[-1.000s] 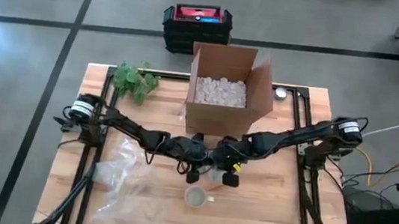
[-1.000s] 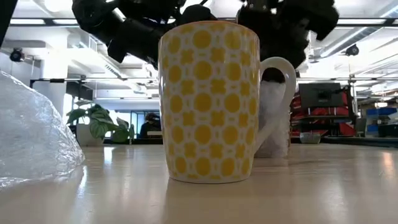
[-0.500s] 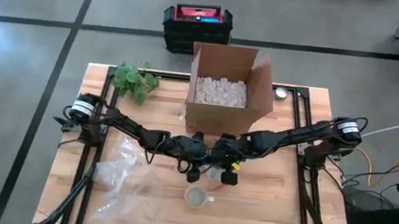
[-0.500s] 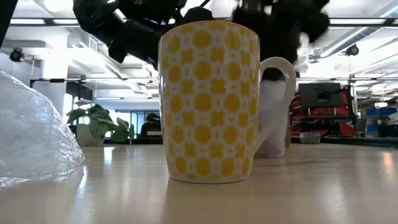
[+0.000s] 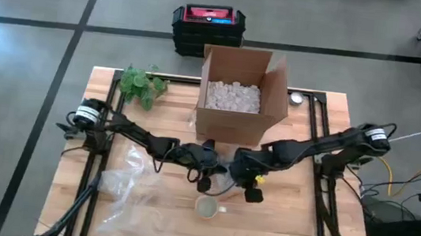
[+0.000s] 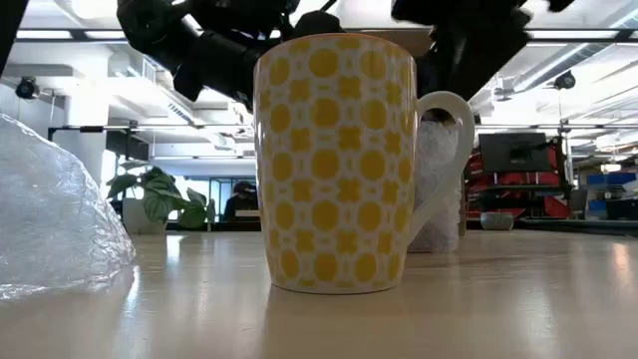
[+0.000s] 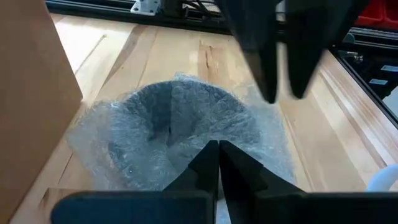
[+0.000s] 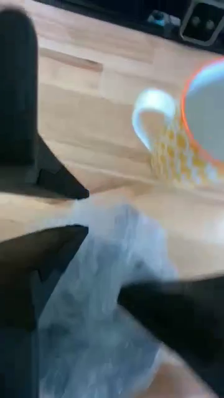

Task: Wrap mug
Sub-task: Put the wrapped purple mug into the box

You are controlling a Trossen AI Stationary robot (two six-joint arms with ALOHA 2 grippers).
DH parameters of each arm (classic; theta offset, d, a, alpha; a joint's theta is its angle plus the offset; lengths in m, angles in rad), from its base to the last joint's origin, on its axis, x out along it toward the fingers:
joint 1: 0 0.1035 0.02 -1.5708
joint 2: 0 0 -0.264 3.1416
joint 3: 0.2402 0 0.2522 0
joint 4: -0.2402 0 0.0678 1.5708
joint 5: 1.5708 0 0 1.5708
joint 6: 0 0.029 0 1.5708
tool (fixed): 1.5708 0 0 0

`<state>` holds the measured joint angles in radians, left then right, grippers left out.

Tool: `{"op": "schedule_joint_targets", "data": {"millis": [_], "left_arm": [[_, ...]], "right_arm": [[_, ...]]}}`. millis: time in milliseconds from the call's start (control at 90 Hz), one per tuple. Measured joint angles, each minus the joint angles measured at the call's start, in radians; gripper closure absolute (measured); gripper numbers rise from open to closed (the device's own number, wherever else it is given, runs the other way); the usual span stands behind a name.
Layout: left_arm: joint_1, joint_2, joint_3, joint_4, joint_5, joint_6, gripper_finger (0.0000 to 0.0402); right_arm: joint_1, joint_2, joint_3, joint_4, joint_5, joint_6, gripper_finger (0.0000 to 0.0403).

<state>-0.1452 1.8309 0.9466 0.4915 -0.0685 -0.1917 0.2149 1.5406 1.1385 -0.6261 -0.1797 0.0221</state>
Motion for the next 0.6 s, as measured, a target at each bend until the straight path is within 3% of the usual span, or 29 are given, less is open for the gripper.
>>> {"op": "schedule_joint_targets", "data": {"millis": [189, 344, 433, 556, 600], "left_arm": [[0.0, 0.0, 0.0, -0.001, 0.0, 0.0, 0.0402], [0.0, 0.0, 0.0, 0.001, 0.0, 0.0, 0.0402], [0.0, 0.0, 0.0, 0.002, 0.0, 0.0, 0.0402], [-0.002, -0.011, 0.002, -0.004, 0.0, -0.03, 0.0402], [-0.006, -0.028, 0.005, -0.022, 0.018, -0.067, 0.0402]], "right_arm": [[0.021, 0.069, 0.001, 0.026, 0.18, -0.099, 0.0215], [0.015, 0.169, 0.004, 0.038, 0.234, -0.14, 0.0199], [0.015, 0.201, 0.007, 0.04, 0.243, -0.155, 0.0236], [0.021, 0.191, 0.006, 0.028, 0.203, -0.151, 0.0356], [0.026, 0.174, 0.005, 0.004, 0.181, -0.141, 0.0378]]}}
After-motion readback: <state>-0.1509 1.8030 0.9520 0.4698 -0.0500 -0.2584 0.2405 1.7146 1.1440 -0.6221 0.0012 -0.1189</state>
